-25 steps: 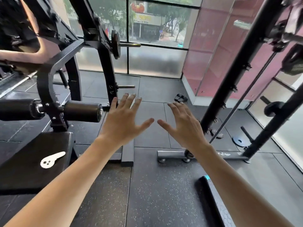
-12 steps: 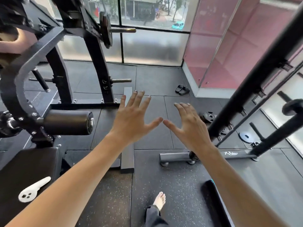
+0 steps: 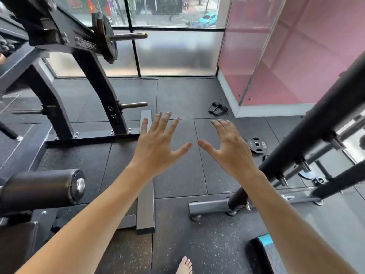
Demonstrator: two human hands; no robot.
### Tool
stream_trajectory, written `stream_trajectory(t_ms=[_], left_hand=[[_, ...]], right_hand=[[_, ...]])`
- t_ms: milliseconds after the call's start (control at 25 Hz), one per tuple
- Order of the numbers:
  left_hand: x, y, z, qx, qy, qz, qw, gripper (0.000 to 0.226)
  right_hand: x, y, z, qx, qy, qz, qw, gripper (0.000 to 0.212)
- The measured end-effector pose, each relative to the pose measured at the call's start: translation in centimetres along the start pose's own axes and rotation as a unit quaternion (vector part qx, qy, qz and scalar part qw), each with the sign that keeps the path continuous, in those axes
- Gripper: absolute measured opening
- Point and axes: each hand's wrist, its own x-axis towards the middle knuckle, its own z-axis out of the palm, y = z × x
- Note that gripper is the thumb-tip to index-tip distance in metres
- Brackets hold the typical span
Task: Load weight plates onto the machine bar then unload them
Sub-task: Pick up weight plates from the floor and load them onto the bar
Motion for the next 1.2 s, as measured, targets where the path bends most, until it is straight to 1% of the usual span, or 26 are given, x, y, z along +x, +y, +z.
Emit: stream_trajectory(t_ms=[80,280,440,600,760,920,1040,1200], left_hand=[[2.7,0.1,1.0,-0.003,0.003,-0.006,1.0,0.095],[10.0,-0.2,3.4,-0.015,0.003,0.003,1.0,0.092],[17.1,-1.4,6.1,-0.023,-0.004,0.014,1.0,0.092],[26.1,-4.4,9.1,-0.026,-0.008,0.021,0.999,0.091],[36.0,-8.6,10.5,-0.042,-0.005,0.022,0.999,0.092],[45.7,-11.4,11.5,-0.041,-0.016,0.048,0.998,0.091],[51.4,-11.2,12.7,-0.049,-0.019,0.079,0.995,0.091],[59.1,-10.0,15.1,-0.064,-0.029,0.107,0.992,0.094]], right_hand=[[2.8,1.6,0.6,0.006,-0.013,-0.002,1.0,0.083],[9.5,4.8,2.5,0.009,-0.01,0.0,1.0,0.091],[15.6,7.7,3.8,0.002,-0.013,0.011,1.0,0.091],[24.4,10.0,5.6,0.002,-0.003,0.027,1.0,0.092],[34.7,10.9,7.2,0.006,0.001,0.049,0.999,0.093],[43.9,12.3,7.6,0.0,0.008,0.062,0.998,0.093],[48.0,14.1,7.2,-0.003,0.017,0.082,0.997,0.09],[53.0,17.5,7.7,-0.01,0.024,0.102,0.994,0.073]])
